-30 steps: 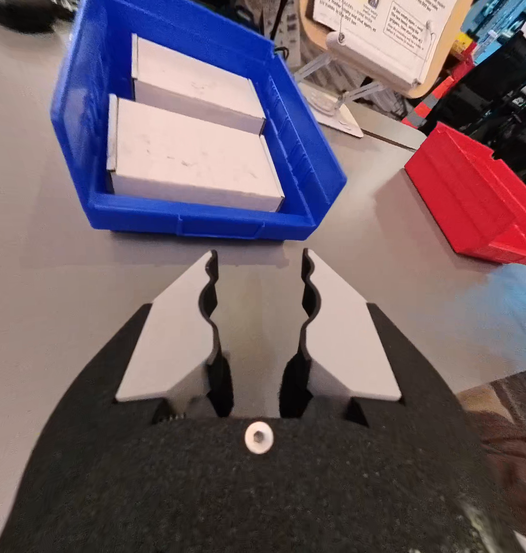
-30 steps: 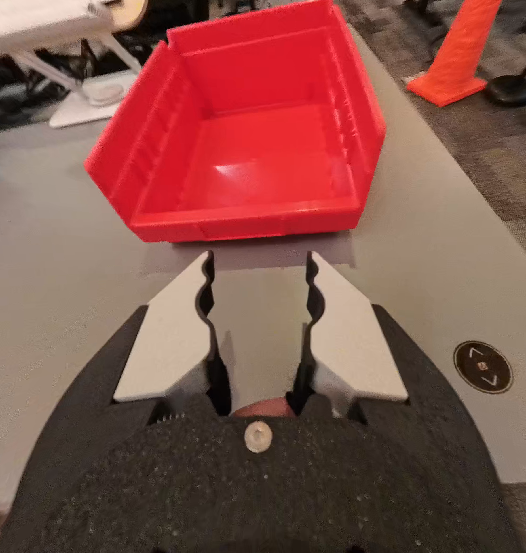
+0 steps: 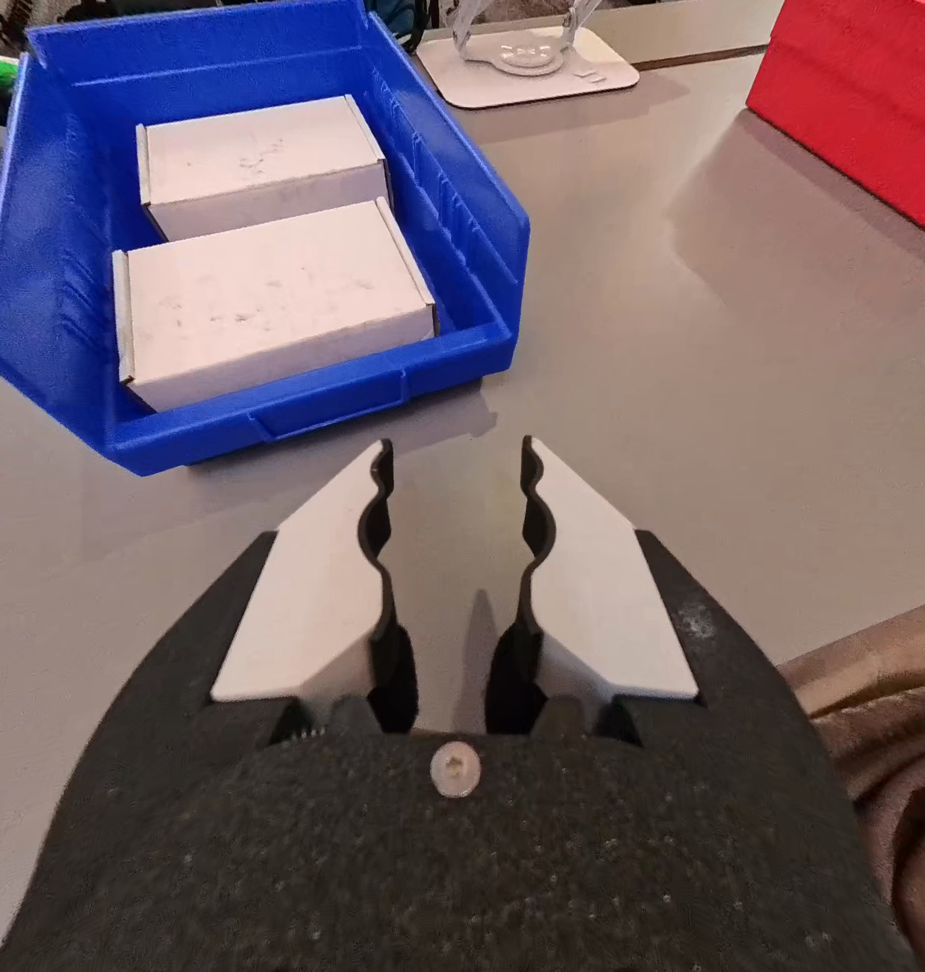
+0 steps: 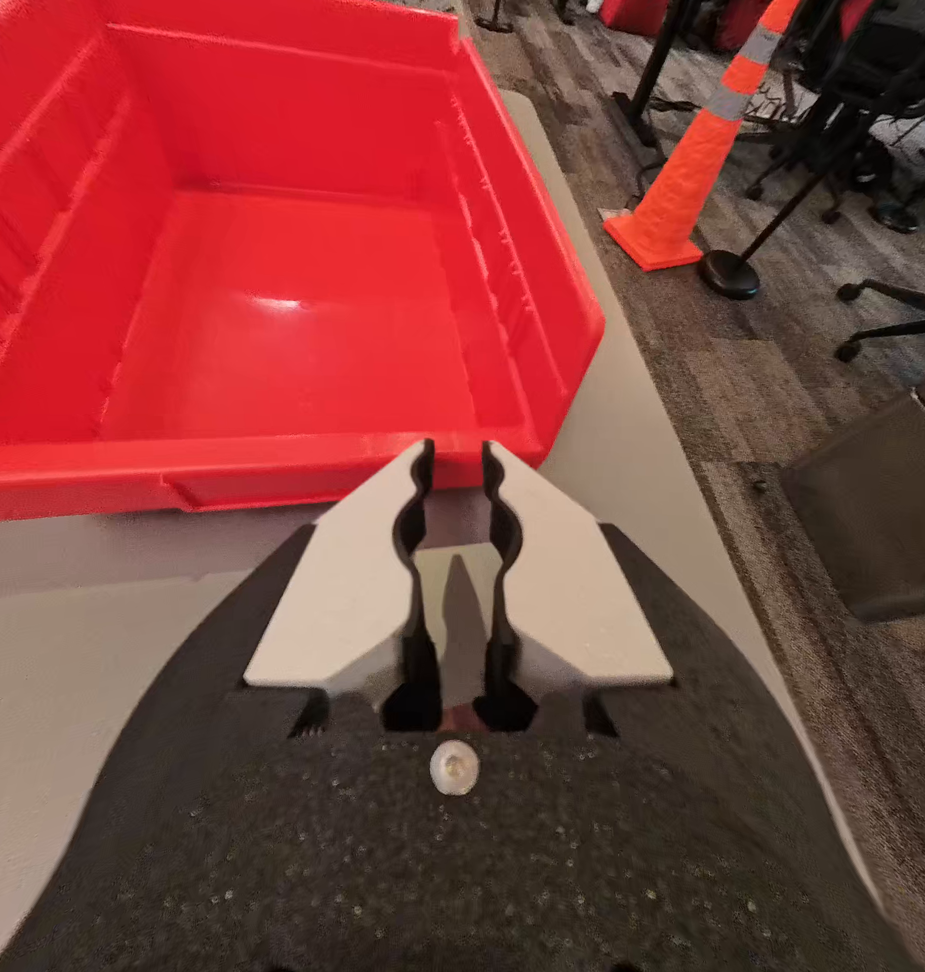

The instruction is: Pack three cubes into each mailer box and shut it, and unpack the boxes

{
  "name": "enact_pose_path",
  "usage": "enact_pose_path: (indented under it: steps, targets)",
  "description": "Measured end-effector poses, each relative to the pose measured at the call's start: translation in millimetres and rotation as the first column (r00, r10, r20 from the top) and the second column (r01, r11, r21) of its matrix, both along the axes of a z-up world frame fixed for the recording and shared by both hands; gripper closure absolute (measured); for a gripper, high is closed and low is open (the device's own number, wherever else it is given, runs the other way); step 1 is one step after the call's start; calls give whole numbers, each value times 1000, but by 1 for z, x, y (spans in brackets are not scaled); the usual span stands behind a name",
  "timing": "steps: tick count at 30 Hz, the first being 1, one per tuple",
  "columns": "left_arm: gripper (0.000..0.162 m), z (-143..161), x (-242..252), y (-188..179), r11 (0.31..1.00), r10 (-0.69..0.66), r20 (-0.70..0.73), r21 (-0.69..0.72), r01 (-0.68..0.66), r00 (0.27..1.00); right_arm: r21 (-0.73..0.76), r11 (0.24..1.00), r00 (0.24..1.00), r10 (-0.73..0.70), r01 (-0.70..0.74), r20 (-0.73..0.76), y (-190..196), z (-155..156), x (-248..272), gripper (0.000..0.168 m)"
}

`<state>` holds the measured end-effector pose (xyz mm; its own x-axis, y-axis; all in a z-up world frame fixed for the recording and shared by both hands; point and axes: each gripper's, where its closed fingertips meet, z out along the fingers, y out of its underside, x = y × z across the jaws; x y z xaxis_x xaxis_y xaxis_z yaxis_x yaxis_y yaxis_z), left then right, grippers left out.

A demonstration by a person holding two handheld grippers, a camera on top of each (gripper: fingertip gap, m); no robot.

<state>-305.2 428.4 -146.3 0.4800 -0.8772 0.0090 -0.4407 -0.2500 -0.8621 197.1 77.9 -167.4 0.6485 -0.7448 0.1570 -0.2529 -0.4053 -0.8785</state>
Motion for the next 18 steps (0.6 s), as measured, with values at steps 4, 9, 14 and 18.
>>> enact_pose_path:
  steps: [4,9,14,18]
  targets:
    - [116,-2,-5,-1,1000,5,-9,3,-5,1000,-11,1000,1000,18,-18,-7,4,2,0,138]
    - [116,-10,-11,-5,1000,5,-41,-4,-6,999,74,952,949,302,-296,-93,62,4,-66,131]
    - [121,-3,-20,-3,999,31,-36,46,-29,999,119,825,812,565,-553,-145,109,11,-147,112]
    - [122,1,-24,5,997,60,-12,43,-59,998,70,827,815,562,-558,-143,123,8,-160,106]
